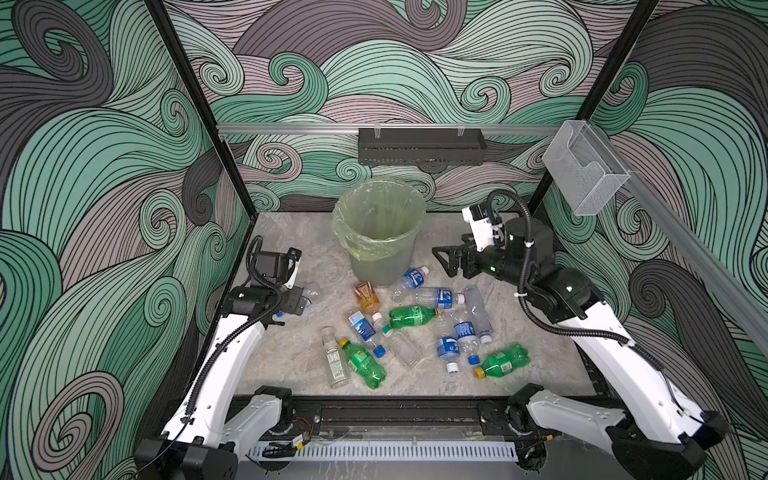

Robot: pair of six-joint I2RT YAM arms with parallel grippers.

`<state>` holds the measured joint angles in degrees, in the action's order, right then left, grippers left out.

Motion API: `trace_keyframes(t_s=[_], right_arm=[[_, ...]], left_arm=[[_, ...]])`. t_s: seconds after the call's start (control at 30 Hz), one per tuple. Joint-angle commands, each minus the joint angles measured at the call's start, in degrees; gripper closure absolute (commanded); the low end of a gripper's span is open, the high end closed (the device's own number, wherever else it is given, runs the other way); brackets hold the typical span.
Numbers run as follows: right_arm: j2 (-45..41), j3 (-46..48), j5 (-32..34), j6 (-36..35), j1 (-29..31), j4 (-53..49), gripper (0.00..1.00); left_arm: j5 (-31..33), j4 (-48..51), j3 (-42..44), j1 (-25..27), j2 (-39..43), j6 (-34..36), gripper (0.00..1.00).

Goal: Throw the plastic bottles in the bin
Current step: 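Carry the bottle over the bin with the right gripper and release it, then grasp the blue-labelled clear bottle with the left gripper while the right gripper withdraws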

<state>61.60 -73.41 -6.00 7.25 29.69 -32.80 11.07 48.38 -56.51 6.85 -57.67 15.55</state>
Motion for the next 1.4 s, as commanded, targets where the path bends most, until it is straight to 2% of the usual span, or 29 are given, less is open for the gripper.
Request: trace_keyframes(t_s=[0.0,0.27,0.8,1.1,1.37], right_arm=[[-4.2,6.6,5.3,2.7,-1.6,-0.8,0.02],[-13.6,16.9,7.4,4.8,-2.3,-2.1,0.00],[-14.8,20.4,7.6,4.9,-2.9,-0.3,0.00],[-16.2,21.7,8.0,4.8,-3.1,-0.4,0.00],[-17.3,22.5,8.1,5.1,-3.1,-0.4,0.00]], left_arm=[[-6.0,-3.3,1.5,0.5,-1.3,5.2,0.04],[-3.1,-8.1,2.1,0.7,-8.9,6.6,0.05],[3.7,-8.8,-2.5,0.7,-25.4,5.1,0.10],[2.3,-11.6,-1.7,0.6,-29.1,6.2,0.10],[-2.7,-13.7,-3.3,-2.1,-31.0,6.2,0.11]])
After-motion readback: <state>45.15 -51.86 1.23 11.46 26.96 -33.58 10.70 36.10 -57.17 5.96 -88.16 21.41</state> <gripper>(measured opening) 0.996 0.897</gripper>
